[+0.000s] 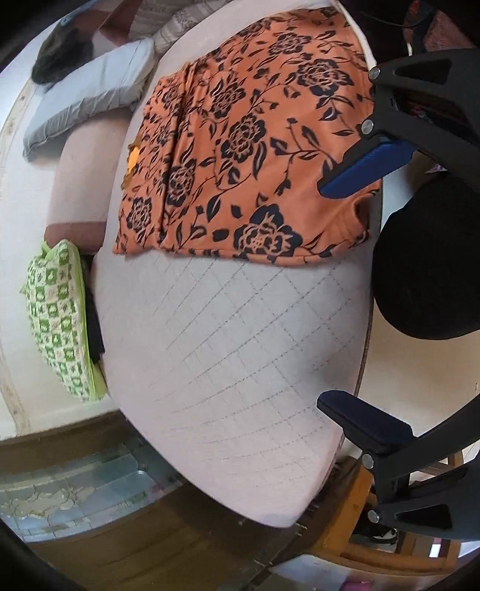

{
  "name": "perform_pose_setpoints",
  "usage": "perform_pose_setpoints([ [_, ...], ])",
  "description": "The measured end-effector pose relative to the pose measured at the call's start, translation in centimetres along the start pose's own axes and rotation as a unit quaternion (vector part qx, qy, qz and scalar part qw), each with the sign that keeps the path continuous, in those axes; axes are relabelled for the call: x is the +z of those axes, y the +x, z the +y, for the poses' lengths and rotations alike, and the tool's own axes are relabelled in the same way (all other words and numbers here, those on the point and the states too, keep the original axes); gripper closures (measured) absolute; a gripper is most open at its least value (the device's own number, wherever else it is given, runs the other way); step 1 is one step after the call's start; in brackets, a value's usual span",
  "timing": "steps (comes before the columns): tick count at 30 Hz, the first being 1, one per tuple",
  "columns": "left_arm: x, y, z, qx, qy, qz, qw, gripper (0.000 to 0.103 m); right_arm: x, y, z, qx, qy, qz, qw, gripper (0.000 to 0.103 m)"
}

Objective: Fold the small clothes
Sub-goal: 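Open both tools and lift them away from the folded shirt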

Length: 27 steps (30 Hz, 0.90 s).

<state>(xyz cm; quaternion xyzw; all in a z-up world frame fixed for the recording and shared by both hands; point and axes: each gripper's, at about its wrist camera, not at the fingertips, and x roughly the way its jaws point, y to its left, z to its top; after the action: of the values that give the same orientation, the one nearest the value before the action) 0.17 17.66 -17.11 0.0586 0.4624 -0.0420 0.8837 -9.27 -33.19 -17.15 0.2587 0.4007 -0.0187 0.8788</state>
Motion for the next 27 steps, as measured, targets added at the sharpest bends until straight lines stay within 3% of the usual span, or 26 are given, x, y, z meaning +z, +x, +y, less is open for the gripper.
perform_pose_setpoints([
  [6,-0.2,1.9,-0.3,-0.061,0.009,0.011,0.998,0.001,-0.7,0.3,-0.4,0.001,0.007,0.011,1.0,0.033],
  [8,-0.2,2.9,-0.6,-0.088,0.009,0.025,0.9958,0.007,-0.8,0.3,-0.6,0.001,0.015,0.011,1.0,0.033],
  [11,-0.3,4.4,-1.1,-0.12,0.003,0.045,0.9917,0.023,-0.9,0.6,-0.8,0.005,0.025,0.014,1.0,0.033],
  [16,-0.3,7.2,-1.4,-0.155,-0.02,0.085,0.984,0.063,-1.1,1.0,-1.0,0.001,0.034,0.018,0.999,0.033],
  [18,-0.5,8.1,-1.7,-0.161,-0.022,0.096,0.982,0.068,-1.2,1.0,-1.1,0.0,0.033,0.018,0.999,0.033],
  [23,-0.4,8.4,-1.7,-0.16,-0.021,0.111,0.9806,0.068,-1.2,1.0,-1.4,-0.003,0.035,0.018,0.999,0.033],
  [25,-0.3,8.7,-1.5,-0.162,-0.029,0.128,0.9781,0.049,-1.2,1.0,-1.7,0.004,0.043,0.02,0.999,0.033],
  [27,-0.2,8.6,-1.2,-0.162,-0.037,0.127,0.9778,0.047,-1.3,1.2,-2.1,0.008,0.054,0.028,0.998,0.033],
])
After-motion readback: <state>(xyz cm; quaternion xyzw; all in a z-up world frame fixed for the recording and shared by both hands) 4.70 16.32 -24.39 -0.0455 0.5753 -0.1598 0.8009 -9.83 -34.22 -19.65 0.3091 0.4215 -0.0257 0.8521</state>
